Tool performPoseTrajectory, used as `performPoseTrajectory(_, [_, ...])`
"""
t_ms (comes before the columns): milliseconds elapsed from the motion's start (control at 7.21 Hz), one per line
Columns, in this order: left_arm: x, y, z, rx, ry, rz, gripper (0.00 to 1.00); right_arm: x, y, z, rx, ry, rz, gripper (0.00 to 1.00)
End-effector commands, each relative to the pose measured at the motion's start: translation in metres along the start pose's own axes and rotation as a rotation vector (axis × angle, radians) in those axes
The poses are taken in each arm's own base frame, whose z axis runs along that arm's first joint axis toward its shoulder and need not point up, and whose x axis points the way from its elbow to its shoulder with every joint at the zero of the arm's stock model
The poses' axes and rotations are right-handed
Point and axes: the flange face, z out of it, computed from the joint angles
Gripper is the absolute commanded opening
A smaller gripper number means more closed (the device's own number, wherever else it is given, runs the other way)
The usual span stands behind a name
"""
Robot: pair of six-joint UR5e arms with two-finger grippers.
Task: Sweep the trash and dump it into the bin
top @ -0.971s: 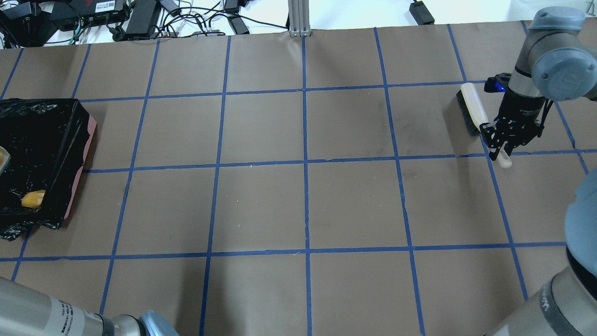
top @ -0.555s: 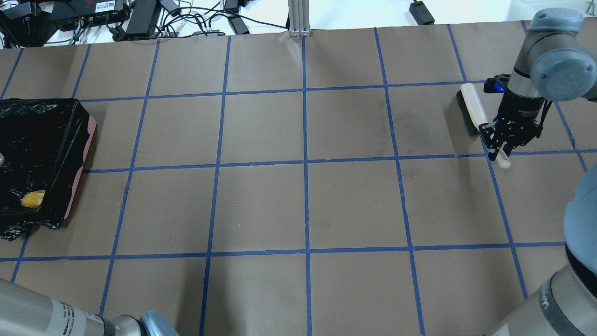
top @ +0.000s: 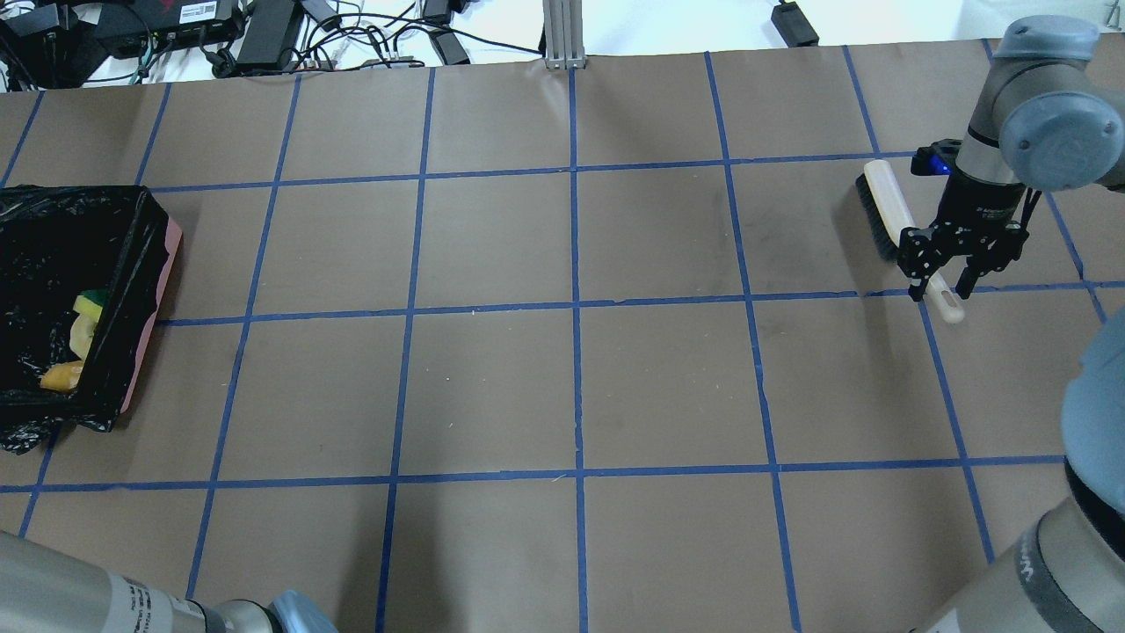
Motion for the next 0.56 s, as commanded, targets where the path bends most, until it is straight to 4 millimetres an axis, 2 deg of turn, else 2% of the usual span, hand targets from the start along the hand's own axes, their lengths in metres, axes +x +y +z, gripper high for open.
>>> performPoseTrajectory(0, [0.005, -0.004, -0.01, 0.007, -0.012, 0.011, 0.0, 0.001, 0.0, -0.008, 0.016, 0.003, 0.005, 0.69])
performPoseTrajectory(139, [0.009, -0.011, -0.02, 0.08, -0.067, 0.022, 0.0, 0.001, -0.001, -0.021, 0.051, 0.012, 0.006, 0.8])
performPoseTrajectory(278, [0.013, -0.019, -0.028, 0.149, -0.105, 0.037, 0.0, 0.001, 0.01, -0.059, 0.124, 0.035, 0.014, 0.99])
performPoseTrajectory(416, [0.011, -0.031, -0.034, 0.234, -0.145, 0.054, 0.0, -0.001, 0.033, -0.094, 0.173, 0.055, 0.022, 1.0])
